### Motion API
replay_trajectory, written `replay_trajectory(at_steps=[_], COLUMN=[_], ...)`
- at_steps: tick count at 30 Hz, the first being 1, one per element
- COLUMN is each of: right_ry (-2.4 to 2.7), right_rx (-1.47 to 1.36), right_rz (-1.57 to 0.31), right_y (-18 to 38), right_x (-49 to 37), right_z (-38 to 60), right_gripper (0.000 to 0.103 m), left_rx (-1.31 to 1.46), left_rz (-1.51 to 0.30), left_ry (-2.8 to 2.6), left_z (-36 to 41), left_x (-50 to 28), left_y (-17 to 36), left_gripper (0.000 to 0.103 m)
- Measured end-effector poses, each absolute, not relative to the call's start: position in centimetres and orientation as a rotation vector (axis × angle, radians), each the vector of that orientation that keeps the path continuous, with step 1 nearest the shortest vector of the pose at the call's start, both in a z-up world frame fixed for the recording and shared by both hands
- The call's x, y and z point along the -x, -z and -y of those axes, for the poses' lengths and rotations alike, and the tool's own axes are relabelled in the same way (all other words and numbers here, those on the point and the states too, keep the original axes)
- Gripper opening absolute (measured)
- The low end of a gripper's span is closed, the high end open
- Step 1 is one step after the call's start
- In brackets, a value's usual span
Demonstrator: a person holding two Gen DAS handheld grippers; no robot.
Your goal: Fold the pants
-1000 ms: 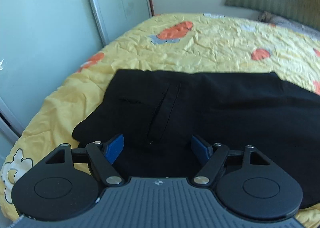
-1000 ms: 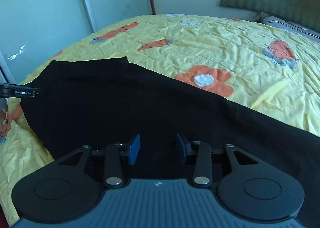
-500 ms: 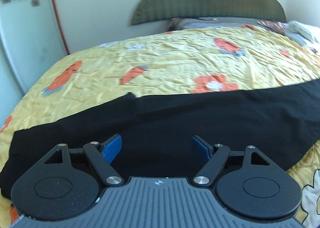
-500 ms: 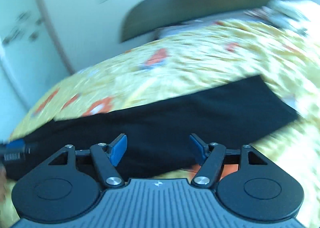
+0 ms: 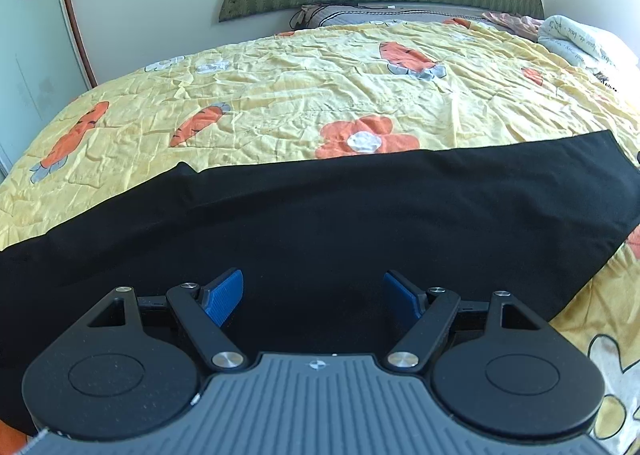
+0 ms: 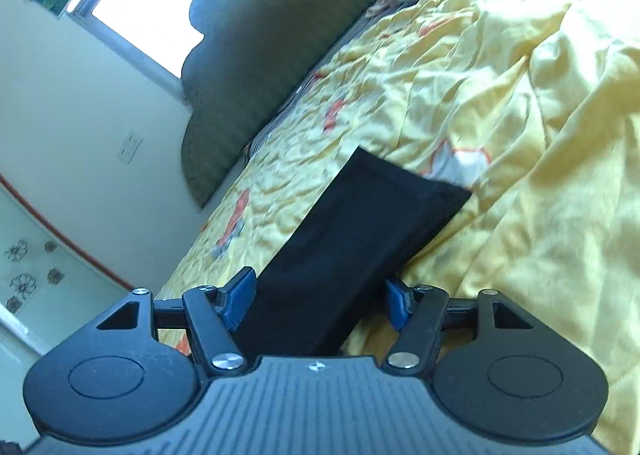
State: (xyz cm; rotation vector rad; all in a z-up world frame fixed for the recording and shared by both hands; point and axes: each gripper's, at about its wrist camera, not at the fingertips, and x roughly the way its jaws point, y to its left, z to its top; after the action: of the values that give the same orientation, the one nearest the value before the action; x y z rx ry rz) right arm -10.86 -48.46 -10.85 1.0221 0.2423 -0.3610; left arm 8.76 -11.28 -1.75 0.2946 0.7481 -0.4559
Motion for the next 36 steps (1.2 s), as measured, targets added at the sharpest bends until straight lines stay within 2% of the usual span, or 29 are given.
replay_trajectory(at_steps=[3, 5, 7, 9, 12, 14, 15, 16, 19, 22, 26, 30, 34, 36], right_ry=[0.415, 0.449, 0.48, 0.488, 0.485, 0.46, 0.444, 0.422, 0.336, 0.232, 0.107, 0.037, -0.017, -0.035], right_rx=[-1.079, -1.121, -1.166, -1.168, -1.003, -0.867, -0.802, -0.73, -0.512, -0.331, -0.231, -0.192, -0.109, -0.02], right_rz=[-0.196, -0.214, -0.22, -0.204, -0.217, -0.23, -0.232, -0.234, -0.254, -0.291, -0.35, -0.376, -0.389, -0.395], right_y=[11.4, 11.9, 12.5, 12.5, 10.2, 8.1, 7.1, 6.0, 3.5, 2.6, 3.7, 4.3, 3.9, 4.0], right_x=[10.4, 9.8, 9.8, 9.9, 9.1, 7.9, 7.3, 6.6, 4.4, 1.9, -0.2, -0.4, 0.2, 0.6], right_z=[50.2, 51.3, 51.9, 51.7, 49.8, 48.1, 47.1, 45.9, 41.4, 36.3, 31.1, 28.3, 26.2, 24.8], right_gripper=[0.049, 0.024, 0.009, 0.009, 0.008, 0.008, 0.008, 0.008, 0.008, 0.008, 0.008, 0.008, 0.008, 0.008], left_rx=[-0.264, -0.244, -0.223, -0.181, -0.145, -0.179, -0.185, -0.176, -0.038, 0.206, 0.547, 0.709, 0.824, 0.84], left_rz=[-0.776, -0.796, -0.825, -0.863, -0.883, -0.876, -0.861, -0.844, -0.835, -0.936, -1.105, -1.189, -1.241, -1.225], left_ry=[0.478, 0.496, 0.503, 0.513, 0.536, 0.496, 0.481, 0.479, 0.556, 0.651, 0.779, 0.826, 0.782, 0.76], left_z=[11.9, 12.4, 12.9, 13.0, 13.5, 14.1, 14.2, 14.1, 13.0, 11.9, 11.4, 12.7, 13.5, 13.3], left_x=[-9.3, -9.9, -10.6, -11.5, -12.8, -13.1, -12.9, -12.7, -12.8, -14.4, -16.3, -17.3, -18.4, -18.9], left_y=[1.7, 1.9, 2.2, 2.4, 2.7, 2.7, 2.3, 1.9, 1.1, 1.6, 3.4, 4.8, 6.1, 6.0], left_gripper=[0.08, 0.08, 0.08, 0.08, 0.082, 0.076, 0.067, 0.067, 0.071, 0.076, 0.084, 0.088, 0.087, 0.075])
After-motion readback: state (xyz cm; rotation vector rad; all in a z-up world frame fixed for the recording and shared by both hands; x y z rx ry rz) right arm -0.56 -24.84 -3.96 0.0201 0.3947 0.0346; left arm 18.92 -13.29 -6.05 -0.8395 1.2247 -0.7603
